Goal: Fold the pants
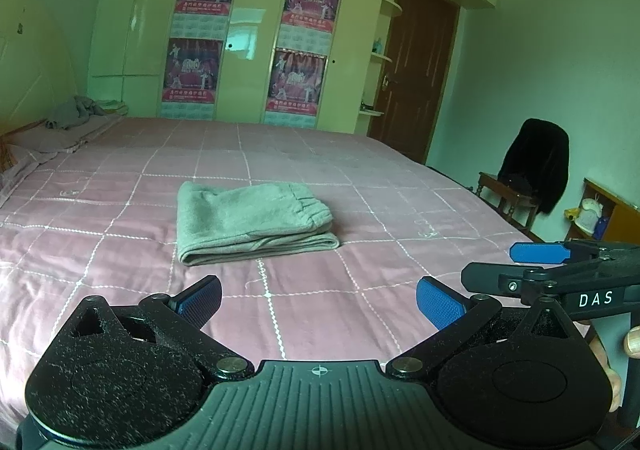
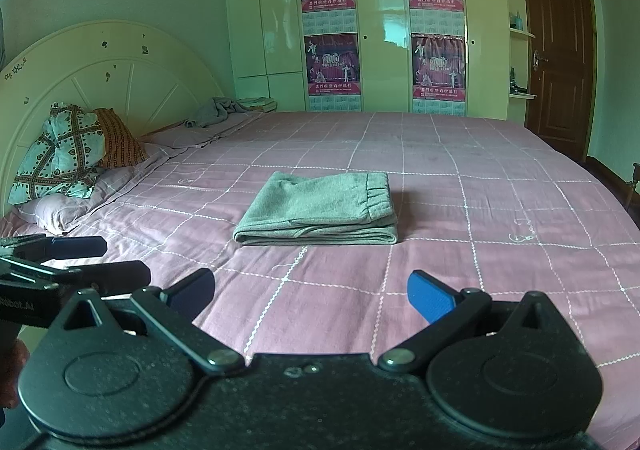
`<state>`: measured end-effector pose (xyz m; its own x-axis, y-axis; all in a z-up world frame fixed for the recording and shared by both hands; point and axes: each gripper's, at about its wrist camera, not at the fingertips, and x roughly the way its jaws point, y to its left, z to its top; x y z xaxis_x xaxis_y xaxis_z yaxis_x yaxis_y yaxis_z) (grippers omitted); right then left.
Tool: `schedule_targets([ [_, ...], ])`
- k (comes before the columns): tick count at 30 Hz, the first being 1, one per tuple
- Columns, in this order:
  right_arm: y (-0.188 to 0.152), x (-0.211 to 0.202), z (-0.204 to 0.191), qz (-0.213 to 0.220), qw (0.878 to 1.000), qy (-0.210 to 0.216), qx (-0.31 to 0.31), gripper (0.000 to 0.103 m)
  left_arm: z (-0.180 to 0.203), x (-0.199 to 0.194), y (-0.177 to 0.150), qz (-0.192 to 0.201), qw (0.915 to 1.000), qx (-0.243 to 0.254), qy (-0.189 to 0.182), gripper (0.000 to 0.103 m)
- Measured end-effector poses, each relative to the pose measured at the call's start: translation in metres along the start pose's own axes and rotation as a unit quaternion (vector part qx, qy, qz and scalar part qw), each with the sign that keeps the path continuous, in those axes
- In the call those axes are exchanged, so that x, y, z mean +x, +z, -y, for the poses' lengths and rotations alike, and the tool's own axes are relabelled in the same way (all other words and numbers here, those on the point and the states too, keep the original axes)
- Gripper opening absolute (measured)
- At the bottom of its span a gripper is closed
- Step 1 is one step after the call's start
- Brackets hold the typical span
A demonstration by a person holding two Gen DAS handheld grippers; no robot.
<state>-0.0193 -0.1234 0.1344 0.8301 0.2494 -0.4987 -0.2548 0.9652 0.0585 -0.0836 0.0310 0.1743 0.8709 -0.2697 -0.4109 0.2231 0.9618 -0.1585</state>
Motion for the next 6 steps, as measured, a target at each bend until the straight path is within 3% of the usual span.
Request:
schedule_targets([
  [6,0.0000,0.0008,-0.0005,-0.002,1.000,0.001,-0.006,0.103,0.0016,-0.0047,0.0012,0.013,0.9999,-0.007,-0.001,0.102],
])
